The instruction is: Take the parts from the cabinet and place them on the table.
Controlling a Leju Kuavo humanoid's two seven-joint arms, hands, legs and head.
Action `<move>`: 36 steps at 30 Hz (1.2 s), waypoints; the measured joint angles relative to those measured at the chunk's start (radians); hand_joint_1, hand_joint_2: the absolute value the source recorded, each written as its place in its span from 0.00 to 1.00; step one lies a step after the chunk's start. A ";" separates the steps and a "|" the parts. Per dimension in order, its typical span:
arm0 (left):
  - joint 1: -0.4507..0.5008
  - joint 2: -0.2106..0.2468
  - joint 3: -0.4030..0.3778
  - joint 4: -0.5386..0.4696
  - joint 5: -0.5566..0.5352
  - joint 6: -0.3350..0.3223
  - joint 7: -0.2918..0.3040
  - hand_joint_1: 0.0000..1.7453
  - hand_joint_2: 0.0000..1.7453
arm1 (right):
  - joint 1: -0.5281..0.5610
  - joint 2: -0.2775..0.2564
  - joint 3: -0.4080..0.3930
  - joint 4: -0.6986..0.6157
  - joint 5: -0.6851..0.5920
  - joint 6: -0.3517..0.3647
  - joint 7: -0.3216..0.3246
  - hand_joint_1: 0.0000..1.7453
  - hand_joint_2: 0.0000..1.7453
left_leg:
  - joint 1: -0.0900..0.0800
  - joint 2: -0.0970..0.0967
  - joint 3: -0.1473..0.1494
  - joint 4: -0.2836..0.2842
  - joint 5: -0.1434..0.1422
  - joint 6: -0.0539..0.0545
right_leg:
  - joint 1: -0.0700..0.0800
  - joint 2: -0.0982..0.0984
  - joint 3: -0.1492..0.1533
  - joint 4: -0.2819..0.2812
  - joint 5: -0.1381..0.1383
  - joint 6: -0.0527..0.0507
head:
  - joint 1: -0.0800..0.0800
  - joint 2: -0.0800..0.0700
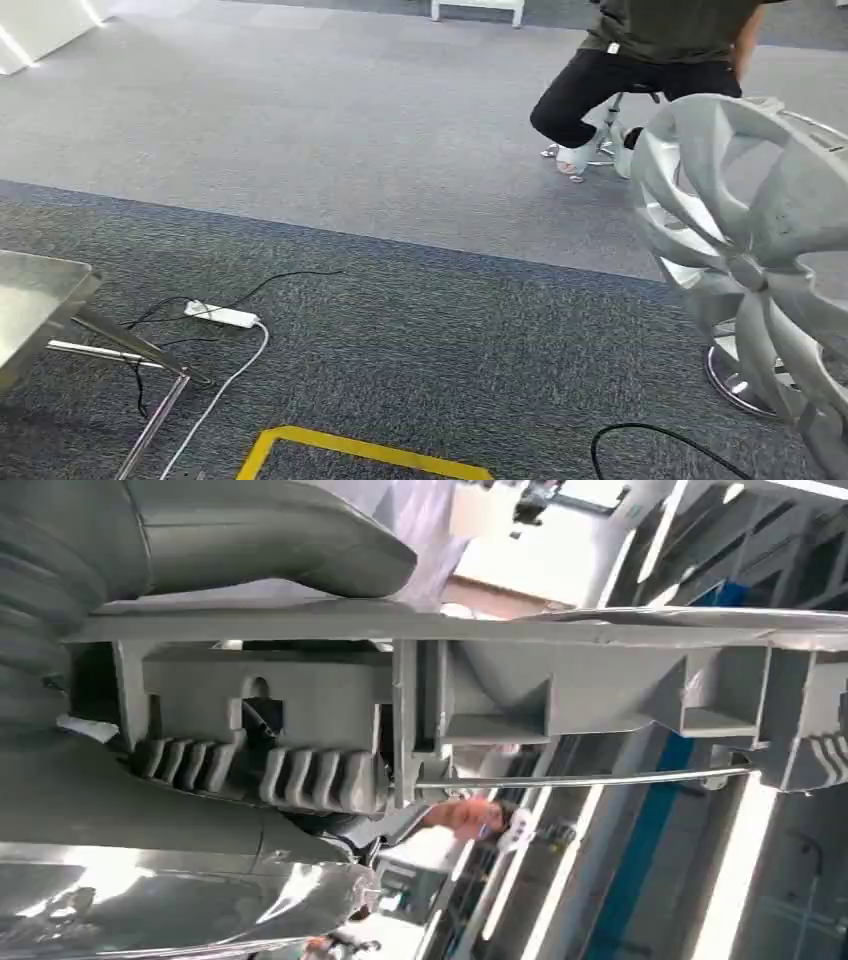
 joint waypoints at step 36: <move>0.004 -0.001 0.016 0.000 0.010 -0.003 -0.016 0.00 1.00 | -0.010 0.003 -0.020 -0.002 0.005 -0.006 0.003 1.00 1.00 | 0.014 -0.059 -0.020 -0.004 0.010 -0.044 | -0.009 0.041 0.038 -0.091 0.013 -0.011 | 0.006 0.000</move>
